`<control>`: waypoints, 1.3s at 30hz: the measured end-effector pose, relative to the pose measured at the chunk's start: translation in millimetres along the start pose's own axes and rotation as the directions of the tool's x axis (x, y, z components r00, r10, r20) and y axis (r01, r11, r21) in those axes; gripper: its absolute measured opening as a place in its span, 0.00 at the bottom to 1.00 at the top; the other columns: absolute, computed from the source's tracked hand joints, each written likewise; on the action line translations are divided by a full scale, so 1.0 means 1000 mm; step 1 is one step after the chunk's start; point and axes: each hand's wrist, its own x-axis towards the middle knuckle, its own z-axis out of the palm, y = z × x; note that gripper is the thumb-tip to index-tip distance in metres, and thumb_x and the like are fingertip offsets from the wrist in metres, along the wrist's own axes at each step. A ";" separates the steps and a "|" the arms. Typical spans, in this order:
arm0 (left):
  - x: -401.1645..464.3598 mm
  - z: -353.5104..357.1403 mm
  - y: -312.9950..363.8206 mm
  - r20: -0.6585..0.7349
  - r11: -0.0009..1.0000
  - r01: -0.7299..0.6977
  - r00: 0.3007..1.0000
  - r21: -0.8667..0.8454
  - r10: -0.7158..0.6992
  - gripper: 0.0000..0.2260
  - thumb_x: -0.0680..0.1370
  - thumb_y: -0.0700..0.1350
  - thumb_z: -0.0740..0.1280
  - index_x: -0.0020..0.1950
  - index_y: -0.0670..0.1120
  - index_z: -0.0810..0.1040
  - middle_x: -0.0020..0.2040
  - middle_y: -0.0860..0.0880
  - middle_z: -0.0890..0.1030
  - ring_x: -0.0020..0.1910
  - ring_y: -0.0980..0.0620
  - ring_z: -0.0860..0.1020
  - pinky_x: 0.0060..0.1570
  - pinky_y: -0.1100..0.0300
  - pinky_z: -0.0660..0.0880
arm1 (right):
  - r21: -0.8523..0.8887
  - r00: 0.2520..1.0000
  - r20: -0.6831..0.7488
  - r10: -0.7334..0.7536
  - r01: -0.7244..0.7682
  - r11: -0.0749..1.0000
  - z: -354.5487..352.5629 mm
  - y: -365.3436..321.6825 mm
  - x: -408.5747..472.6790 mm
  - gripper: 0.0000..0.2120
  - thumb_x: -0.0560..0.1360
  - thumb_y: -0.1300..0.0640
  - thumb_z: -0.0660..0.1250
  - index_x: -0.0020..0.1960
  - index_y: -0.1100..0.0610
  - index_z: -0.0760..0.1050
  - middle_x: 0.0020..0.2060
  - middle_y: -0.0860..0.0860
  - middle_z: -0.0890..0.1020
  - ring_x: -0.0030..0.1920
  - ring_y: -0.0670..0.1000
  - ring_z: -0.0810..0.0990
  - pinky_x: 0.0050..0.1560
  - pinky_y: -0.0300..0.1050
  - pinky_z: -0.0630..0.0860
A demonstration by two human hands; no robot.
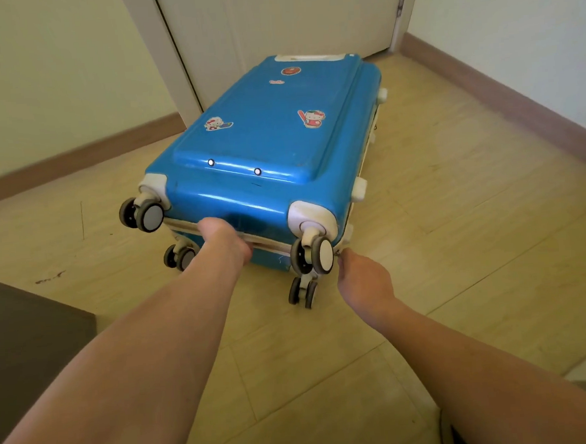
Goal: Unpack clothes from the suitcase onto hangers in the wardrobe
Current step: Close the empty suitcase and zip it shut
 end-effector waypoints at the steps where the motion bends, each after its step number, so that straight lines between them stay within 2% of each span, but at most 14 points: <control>1: -0.001 0.004 0.001 0.011 0.998 -0.039 0.999 0.058 0.039 0.23 0.82 0.53 0.49 0.74 0.48 0.67 0.70 0.45 0.72 0.67 0.41 0.72 0.63 0.49 0.72 | -0.010 1.000 -0.028 -0.008 0.008 1.000 -0.001 -0.002 0.000 0.07 0.81 0.56 0.55 0.54 0.56 0.71 0.45 0.54 0.82 0.46 0.58 0.81 0.40 0.46 0.70; 3: -0.002 0.008 0.002 0.014 0.991 -0.077 0.997 0.109 0.076 0.23 0.83 0.53 0.49 0.76 0.48 0.65 0.73 0.46 0.70 0.70 0.43 0.70 0.64 0.49 0.70 | -0.035 0.998 -0.060 -0.007 0.005 0.999 -0.003 -0.003 0.002 0.06 0.80 0.58 0.56 0.53 0.56 0.71 0.43 0.54 0.82 0.44 0.58 0.81 0.38 0.46 0.69; 5: -0.004 0.004 0.001 -0.015 0.999 -0.032 0.999 0.036 0.032 0.19 0.82 0.53 0.52 0.71 0.50 0.69 0.63 0.48 0.77 0.58 0.45 0.77 0.49 0.55 0.77 | -0.068 0.997 -0.081 -0.010 0.004 0.998 -0.008 -0.002 0.004 0.05 0.78 0.59 0.57 0.51 0.57 0.71 0.42 0.55 0.82 0.42 0.58 0.80 0.36 0.46 0.67; 6: -0.006 0.002 -0.001 -0.023 1.000 -0.019 1.000 -0.013 0.018 0.16 0.82 0.54 0.54 0.67 0.51 0.70 0.56 0.49 0.78 0.50 0.49 0.78 0.41 0.59 0.76 | -0.080 0.995 -0.096 -0.012 0.004 0.997 -0.010 -0.001 0.004 0.06 0.78 0.60 0.57 0.51 0.57 0.71 0.42 0.55 0.82 0.42 0.58 0.80 0.36 0.46 0.67; 8: -0.007 0.002 -0.003 -0.014 0.999 -0.025 1.000 -0.031 0.024 0.15 0.81 0.54 0.54 0.62 0.51 0.73 0.45 0.50 0.74 0.38 0.54 0.72 0.36 0.63 0.71 | -0.055 0.992 -0.125 0.000 -0.007 0.998 -0.014 -0.003 0.003 0.06 0.78 0.60 0.57 0.51 0.57 0.72 0.44 0.55 0.81 0.44 0.58 0.79 0.37 0.46 0.66; 10: -0.010 0.006 -0.004 0.014 0.999 -0.042 0.999 0.015 0.042 0.14 0.80 0.55 0.54 0.55 0.49 0.74 0.39 0.50 0.72 0.35 0.53 0.71 0.35 0.63 0.70 | 0.018 0.988 -0.155 0.023 -0.020 1.000 -0.022 -0.004 0.004 0.06 0.76 0.61 0.58 0.50 0.59 0.72 0.45 0.56 0.80 0.46 0.59 0.79 0.39 0.46 0.67; 13: -0.018 0.014 -0.007 0.090 0.999 -0.050 0.995 0.020 0.048 0.15 0.78 0.58 0.56 0.46 0.47 0.73 0.39 0.48 0.76 0.35 0.49 0.76 0.37 0.62 0.73 | 0.019 0.981 -0.192 0.023 -0.020 1.000 -0.042 0.005 0.011 0.07 0.76 0.62 0.59 0.51 0.62 0.73 0.47 0.59 0.80 0.48 0.62 0.79 0.39 0.46 0.65; 16: -0.033 0.024 -0.010 0.221 0.998 -0.058 0.974 0.006 0.055 0.19 0.77 0.60 0.57 0.47 0.44 0.75 0.38 0.45 0.78 0.35 0.46 0.79 0.34 0.61 0.73 | -0.046 0.976 -0.217 -0.011 0.001 0.999 -0.074 0.021 0.023 0.09 0.78 0.59 0.59 0.51 0.64 0.74 0.47 0.61 0.81 0.48 0.63 0.79 0.40 0.48 0.68; 19: -0.053 0.037 -0.006 0.334 0.997 -0.076 0.941 0.030 0.062 0.24 0.77 0.61 0.60 0.49 0.40 0.76 0.35 0.43 0.77 0.36 0.44 0.80 0.32 0.59 0.77 | -0.011 0.965 -0.262 0.019 -0.023 1.000 -0.110 0.031 0.034 0.11 0.80 0.57 0.56 0.50 0.62 0.75 0.45 0.60 0.81 0.45 0.62 0.79 0.39 0.49 0.69; 25: -0.107 0.085 0.002 0.453 0.992 -0.126 0.884 -0.008 0.116 0.13 0.78 0.52 0.68 0.49 0.42 0.74 0.30 0.48 0.68 0.32 0.49 0.75 0.51 0.51 0.81 | 0.051 0.946 -0.295 0.134 -0.124 0.991 -0.189 0.035 0.054 0.06 0.78 0.59 0.55 0.45 0.57 0.69 0.45 0.57 0.80 0.42 0.58 0.75 0.37 0.46 0.64; 28: -0.135 0.110 0.005 0.457 0.986 -0.162 0.875 -0.032 0.159 0.11 0.79 0.50 0.67 0.46 0.42 0.74 0.33 0.48 0.69 0.35 0.50 0.76 0.54 0.52 0.80 | 0.104 0.929 -0.286 0.233 -0.212 0.972 -0.221 0.031 0.062 0.05 0.77 0.60 0.57 0.46 0.56 0.71 0.47 0.56 0.80 0.42 0.56 0.74 0.38 0.46 0.67; 33: -0.174 0.154 0.007 0.438 0.961 -0.258 0.856 -0.095 0.273 0.15 0.81 0.48 0.66 0.66 0.46 0.73 0.47 0.47 0.77 0.47 0.50 0.80 0.45 0.56 0.79 | 0.119 0.910 -0.247 0.333 -0.312 0.943 -0.283 0.024 0.077 0.11 0.78 0.59 0.57 0.56 0.58 0.76 0.52 0.55 0.80 0.52 0.58 0.79 0.42 0.45 0.71; 36: -0.191 0.173 0.017 0.436 0.954 -0.278 0.849 -0.112 0.298 0.16 0.80 0.46 0.66 0.68 0.46 0.72 0.50 0.48 0.79 0.46 0.50 0.81 0.38 0.58 0.79 | 0.164 0.915 -0.238 0.325 -0.292 0.942 -0.313 0.034 0.084 0.09 0.78 0.60 0.57 0.51 0.59 0.76 0.51 0.56 0.80 0.50 0.58 0.79 0.42 0.45 0.72; 39: -0.209 0.190 0.028 0.440 0.951 -0.293 0.844 -0.101 0.307 0.15 0.80 0.44 0.66 0.67 0.46 0.73 0.48 0.48 0.80 0.44 0.50 0.82 0.37 0.57 0.80 | 0.145 0.928 -0.253 0.272 -0.242 0.960 -0.340 0.045 0.088 0.07 0.77 0.62 0.57 0.43 0.56 0.72 0.49 0.56 0.80 0.47 0.58 0.78 0.42 0.45 0.71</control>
